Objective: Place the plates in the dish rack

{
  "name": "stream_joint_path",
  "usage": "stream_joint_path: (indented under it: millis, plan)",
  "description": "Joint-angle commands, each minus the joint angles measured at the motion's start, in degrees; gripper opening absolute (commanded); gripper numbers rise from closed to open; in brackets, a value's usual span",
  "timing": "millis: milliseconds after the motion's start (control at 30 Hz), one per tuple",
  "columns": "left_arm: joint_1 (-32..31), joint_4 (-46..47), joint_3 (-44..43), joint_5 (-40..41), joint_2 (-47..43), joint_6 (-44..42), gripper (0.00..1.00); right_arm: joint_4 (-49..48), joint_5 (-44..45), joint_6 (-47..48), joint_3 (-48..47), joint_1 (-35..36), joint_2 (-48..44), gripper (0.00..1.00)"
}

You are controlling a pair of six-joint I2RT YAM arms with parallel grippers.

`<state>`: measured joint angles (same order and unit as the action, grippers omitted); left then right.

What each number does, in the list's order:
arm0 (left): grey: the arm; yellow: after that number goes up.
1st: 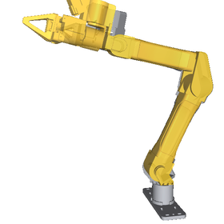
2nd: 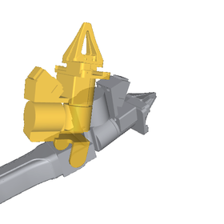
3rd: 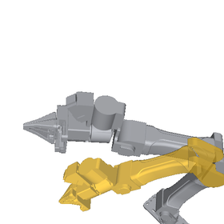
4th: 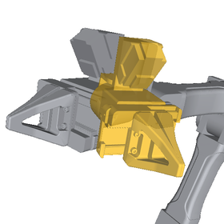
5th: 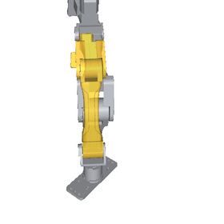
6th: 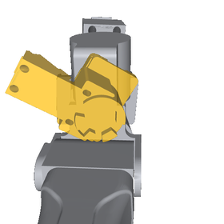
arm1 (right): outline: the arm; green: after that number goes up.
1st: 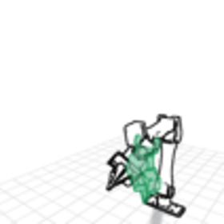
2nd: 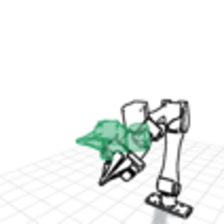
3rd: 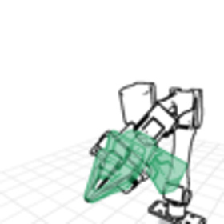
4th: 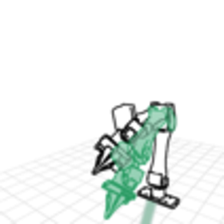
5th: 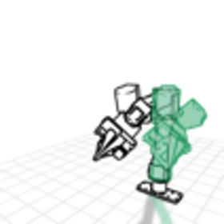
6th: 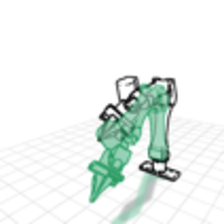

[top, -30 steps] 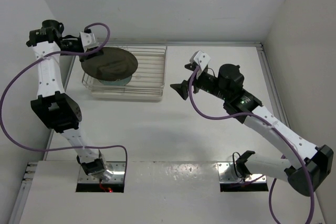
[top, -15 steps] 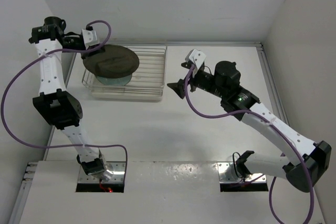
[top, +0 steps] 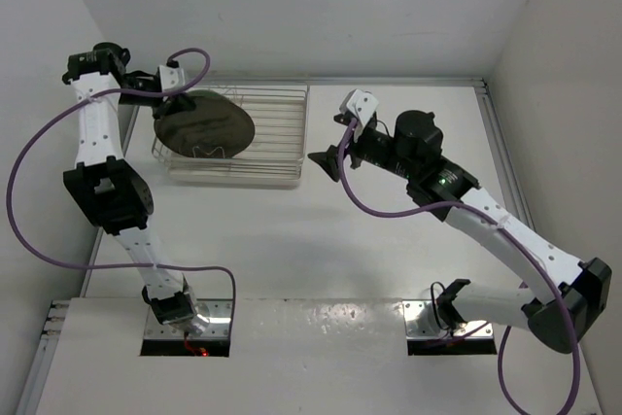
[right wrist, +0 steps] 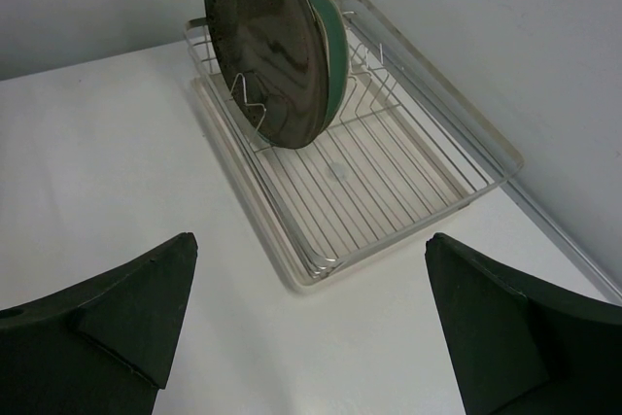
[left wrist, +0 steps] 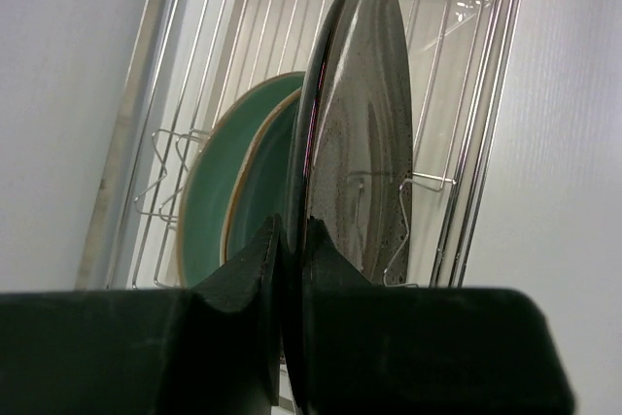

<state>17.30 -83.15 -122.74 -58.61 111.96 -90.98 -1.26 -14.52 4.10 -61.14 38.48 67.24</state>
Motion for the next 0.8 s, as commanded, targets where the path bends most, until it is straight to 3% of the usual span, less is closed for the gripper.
stream_joint_path:
  millis: [0,133,267,367,567,667,767]
  plan:
    - [0.28,8.54,-0.75,-4.15,-1.14,-7.99,0.0,-1.38,-0.06,0.47,-2.75,0.81,0.61,1.0]
    - [1.42,9.58,-1.98,-6.07,1.15,-7.99,0.01,-1.21,0.02,0.39,-3.1,1.16,1.14,1.0]
    - [2.56,15.01,0.82,-7.22,1.86,-5.27,0.28,-1.12,0.11,0.3,-3.19,1.42,1.84,1.0]
    - [2.56,20.29,5.39,-7.22,1.33,-2.19,0.41,-0.94,-0.07,0.3,-3.72,1.68,2.89,1.0]
    - [2.56,23.91,10.15,-8.54,0.27,-0.6,0.46,-1.03,-0.51,0.47,-4.77,1.86,4.91,1.0]
    - [3.17,24.53,10.15,-9.06,-0.34,2.38,0.54,-1.12,-0.77,0.65,-4.95,1.86,5.18,1.0]
    - [3.18,26.29,7.53,-9.59,-2.53,8.43,0.8,-1.29,-0.77,0.3,-4.6,1.95,5.18,1.0]
